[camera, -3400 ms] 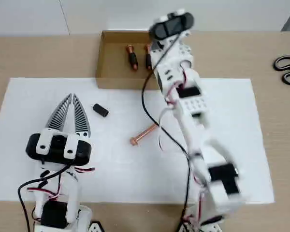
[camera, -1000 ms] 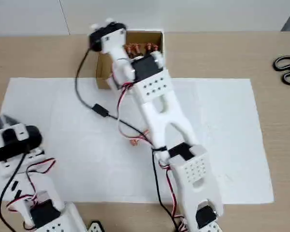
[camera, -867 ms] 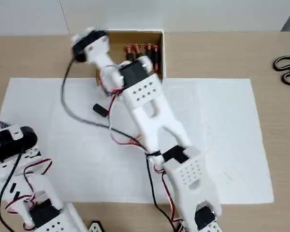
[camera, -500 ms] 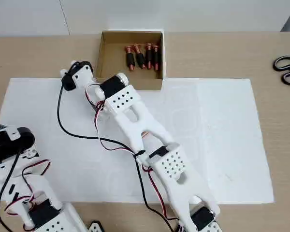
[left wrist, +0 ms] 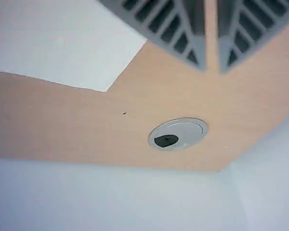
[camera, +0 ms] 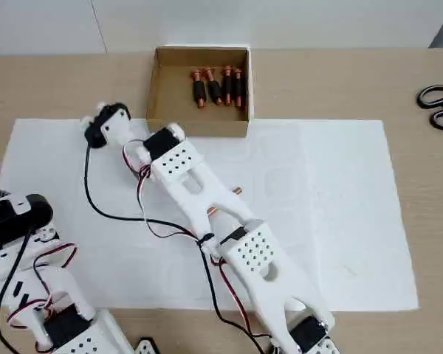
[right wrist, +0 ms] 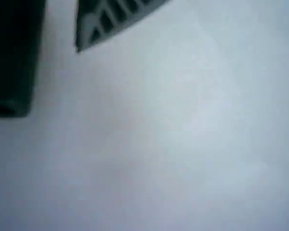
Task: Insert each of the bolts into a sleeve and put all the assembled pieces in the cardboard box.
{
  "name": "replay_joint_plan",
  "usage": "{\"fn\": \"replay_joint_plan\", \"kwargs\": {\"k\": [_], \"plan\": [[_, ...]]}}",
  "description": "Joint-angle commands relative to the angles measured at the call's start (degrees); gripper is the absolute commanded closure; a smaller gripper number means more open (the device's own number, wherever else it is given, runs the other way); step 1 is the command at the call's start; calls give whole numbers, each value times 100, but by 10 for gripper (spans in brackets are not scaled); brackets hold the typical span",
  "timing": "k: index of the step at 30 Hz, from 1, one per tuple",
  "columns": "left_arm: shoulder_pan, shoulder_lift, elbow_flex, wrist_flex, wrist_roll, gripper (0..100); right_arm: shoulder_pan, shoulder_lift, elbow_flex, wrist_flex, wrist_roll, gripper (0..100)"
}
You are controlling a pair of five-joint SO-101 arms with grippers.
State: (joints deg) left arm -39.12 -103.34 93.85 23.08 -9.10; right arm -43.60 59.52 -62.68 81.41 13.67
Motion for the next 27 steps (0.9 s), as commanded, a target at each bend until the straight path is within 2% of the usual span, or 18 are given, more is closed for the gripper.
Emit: {"fn": "replay_joint_plan", "kwargs": {"k": [1, 9, 11, 15, 19, 27], "plan": [[-9, -44, -31, 9, 44, 994, -13, 75, -176, -75, 62, 794], [-9, -44, -31, 9, 44, 994, -13, 259, -176, -330, 26, 799], [-9, -44, -31, 9, 44, 994, -13, 242, -176, -356, 26, 844], [-9, -44, -31, 9, 44, 994, -4, 277, -176, -435, 26, 998], [9, -44, -31, 9, 44, 994, 13, 207, -185, -330, 26, 975], [9, -44, -66, 9, 44, 994, 233, -470, -1600, 1314, 26, 975]]}}
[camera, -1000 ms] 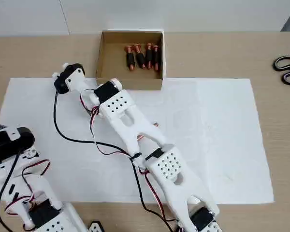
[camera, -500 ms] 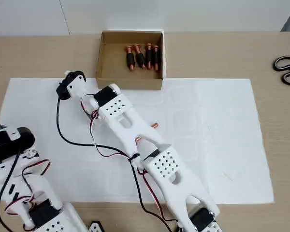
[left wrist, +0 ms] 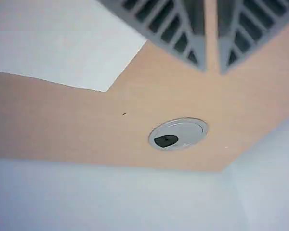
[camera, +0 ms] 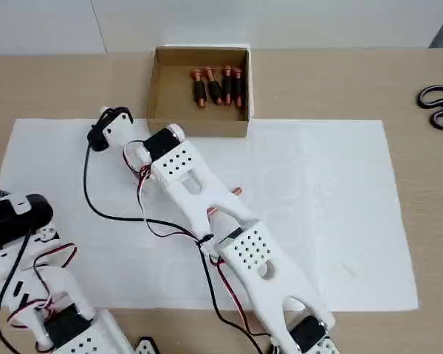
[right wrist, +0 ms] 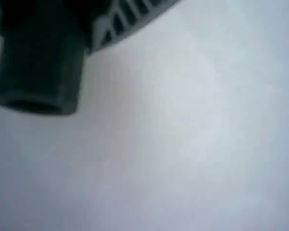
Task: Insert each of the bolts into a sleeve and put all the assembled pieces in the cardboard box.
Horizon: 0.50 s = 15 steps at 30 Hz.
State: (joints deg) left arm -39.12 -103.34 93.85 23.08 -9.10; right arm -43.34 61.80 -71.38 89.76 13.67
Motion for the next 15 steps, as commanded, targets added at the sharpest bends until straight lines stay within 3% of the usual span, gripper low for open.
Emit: {"fn": "replay_joint_plan", "kwargs": {"k": [1, 7, 11, 15], "plan": [[9, -44, -66, 9, 44, 994, 268, -787, -941, 602, 26, 975], [299, -44, -75, 0, 53, 994, 646, -1288, -1196, 743, 26, 975], [1248, -26, -198, 62, 53, 994, 848, -1745, -527, 787, 26, 975], [2532, -9, -734, 1081, 334, 994, 848, -2677, 844, 796, 26, 975]]}}
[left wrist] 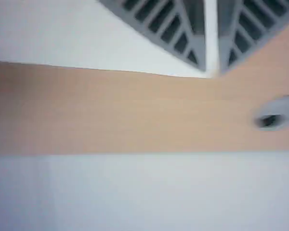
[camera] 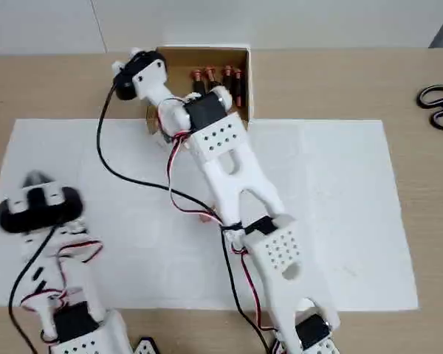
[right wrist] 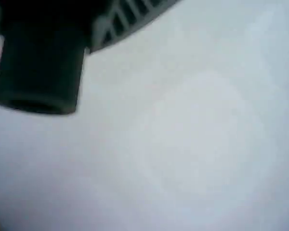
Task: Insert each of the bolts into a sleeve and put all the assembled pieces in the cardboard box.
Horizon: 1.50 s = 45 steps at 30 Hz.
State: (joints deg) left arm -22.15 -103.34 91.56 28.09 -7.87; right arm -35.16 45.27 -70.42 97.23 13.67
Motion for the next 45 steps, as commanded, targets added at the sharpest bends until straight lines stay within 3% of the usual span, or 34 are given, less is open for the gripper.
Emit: {"fn": "replay_joint_plan", "kwargs": {"k": [1, 7, 15, 21, 29, 39, 45], "plan": [[1125, -9, -629, 853, 343, 994, 22, -1323, 1108, 40, 26, 975], [2110, 0, -884, 1468, 835, 994, 224, -3222, 2848, 13, 26, 975], [2154, 0, -919, 1582, 862, 993, 673, -5763, 4624, -13, 18, 975], [2171, 0, -1710, 1925, 862, 993, 690, -7591, 6303, -259, 18, 975], [2171, 9, -2000, 3156, 862, 993, 1393, -9930, 9618, -2141, 9, 975], [2171, 9, -2000, 3314, 862, 993, 2308, -13358, 13275, -4866, 44, 975], [2418, 9, -2026, 3560, 862, 993, 2448, -14923, 14400, -5200, 53, 974]]}}
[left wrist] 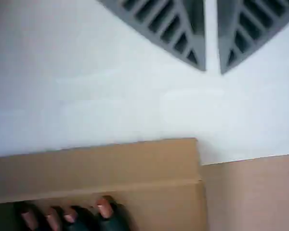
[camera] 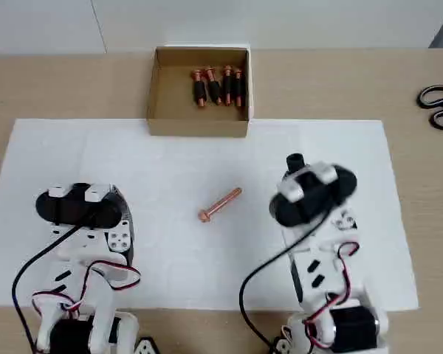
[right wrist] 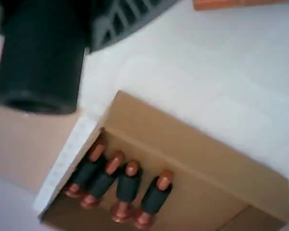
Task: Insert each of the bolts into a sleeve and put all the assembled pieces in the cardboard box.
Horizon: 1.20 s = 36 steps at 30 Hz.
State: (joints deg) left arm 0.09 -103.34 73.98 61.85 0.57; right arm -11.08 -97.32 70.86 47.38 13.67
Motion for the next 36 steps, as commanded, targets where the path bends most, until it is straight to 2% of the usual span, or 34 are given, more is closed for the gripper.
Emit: {"fn": "replay_joint_plan", "kwargs": {"k": [1, 4, 9, 15, 21, 29, 33, 36], "plan": [[352, 9, -312, 360, 18, 993, 40, -725, 343, -215, 53, 973], [774, 123, -629, 738, 26, 993, 119, -629, 352, -215, 53, 970], [818, 1415, -1622, 589, 53, 994, 400, -664, 378, -163, 53, 969], [844, 3842, -3363, 738, 1064, 994, 505, -673, 404, -259, 26, 973], [1002, 5741, -4479, 967, 1468, 994, 497, -673, 404, -1402, 9, 974], [2084, 6549, -4734, 967, 1670, 994, 497, -673, 888, -3424, 9, 975], [2101, 6778, -4734, 695, 1670, 994, 462, -673, 1767, -4031, 9, 975], [1767, 6787, -4734, 273, 1670, 994, 251, -655, 2347, -4031, 9, 975]]}}
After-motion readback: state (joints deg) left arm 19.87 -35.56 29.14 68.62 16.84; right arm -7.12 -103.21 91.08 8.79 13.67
